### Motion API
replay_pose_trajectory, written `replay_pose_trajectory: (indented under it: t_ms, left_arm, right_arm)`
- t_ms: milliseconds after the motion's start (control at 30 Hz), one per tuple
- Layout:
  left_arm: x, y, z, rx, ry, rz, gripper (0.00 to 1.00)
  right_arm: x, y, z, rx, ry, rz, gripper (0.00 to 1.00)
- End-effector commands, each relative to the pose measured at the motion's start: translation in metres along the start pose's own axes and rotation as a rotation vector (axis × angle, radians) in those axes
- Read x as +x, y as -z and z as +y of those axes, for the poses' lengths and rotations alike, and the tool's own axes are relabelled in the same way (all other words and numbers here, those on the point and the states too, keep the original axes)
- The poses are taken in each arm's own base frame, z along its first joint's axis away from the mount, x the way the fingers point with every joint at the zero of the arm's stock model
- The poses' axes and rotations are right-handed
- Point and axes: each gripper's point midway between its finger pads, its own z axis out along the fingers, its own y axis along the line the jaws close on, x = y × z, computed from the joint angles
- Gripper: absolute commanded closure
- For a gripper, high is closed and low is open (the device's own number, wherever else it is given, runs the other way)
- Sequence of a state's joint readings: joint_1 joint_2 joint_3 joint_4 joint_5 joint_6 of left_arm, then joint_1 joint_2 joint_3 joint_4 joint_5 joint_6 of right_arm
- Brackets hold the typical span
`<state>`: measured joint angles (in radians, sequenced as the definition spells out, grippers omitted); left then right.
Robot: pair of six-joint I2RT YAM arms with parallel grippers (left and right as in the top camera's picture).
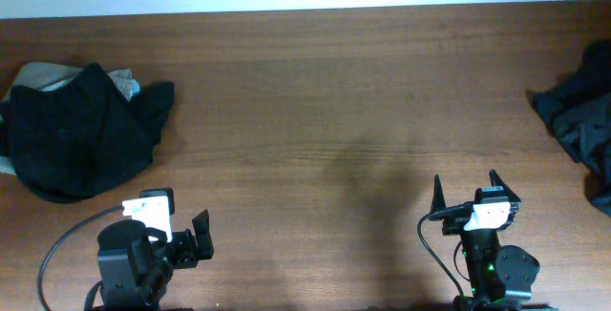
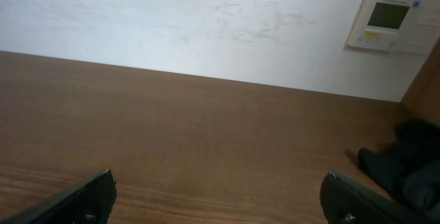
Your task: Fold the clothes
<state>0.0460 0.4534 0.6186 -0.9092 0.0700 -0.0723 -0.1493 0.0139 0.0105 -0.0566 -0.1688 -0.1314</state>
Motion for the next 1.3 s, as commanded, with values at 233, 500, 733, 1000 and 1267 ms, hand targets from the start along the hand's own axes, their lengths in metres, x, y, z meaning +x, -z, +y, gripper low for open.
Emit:
replay_pose_trajectory:
  t_ms: [233, 500, 733, 1000, 1267]
  left_arm:
    - [0.031, -0.010, 0.004, -0.010, 0.008, 0.039, 0.01]
    - [-0.006, -0.005, 0.003, -0.025, -0.225, -0.301, 0.01]
    - [-0.056, -0.005, 0.007, -0.080, -0.229, -0.702, 0.01]
    - [-0.031, -0.041, 0.013, -0.089, -0.225, -0.664, 0.01]
    - [-0.031, -0.040, 0.013, -0.089, -0.224, -0.664, 0.01]
  right_arm:
    - [0.003, 0.000, -0.001, 0.010, 0.002, 0.006, 0.01]
    - [0.003, 0.000, -0.001, 0.010, 0.002, 0.006, 0.01]
    - [0.003, 0.000, -0.001, 0.009, 0.002, 0.006, 0.01]
    - [0.003, 0.000, -0.001, 0.010, 0.002, 0.006, 0.01]
    - [0.003, 0.000, -0.001, 0.010, 0.002, 0.006, 0.01]
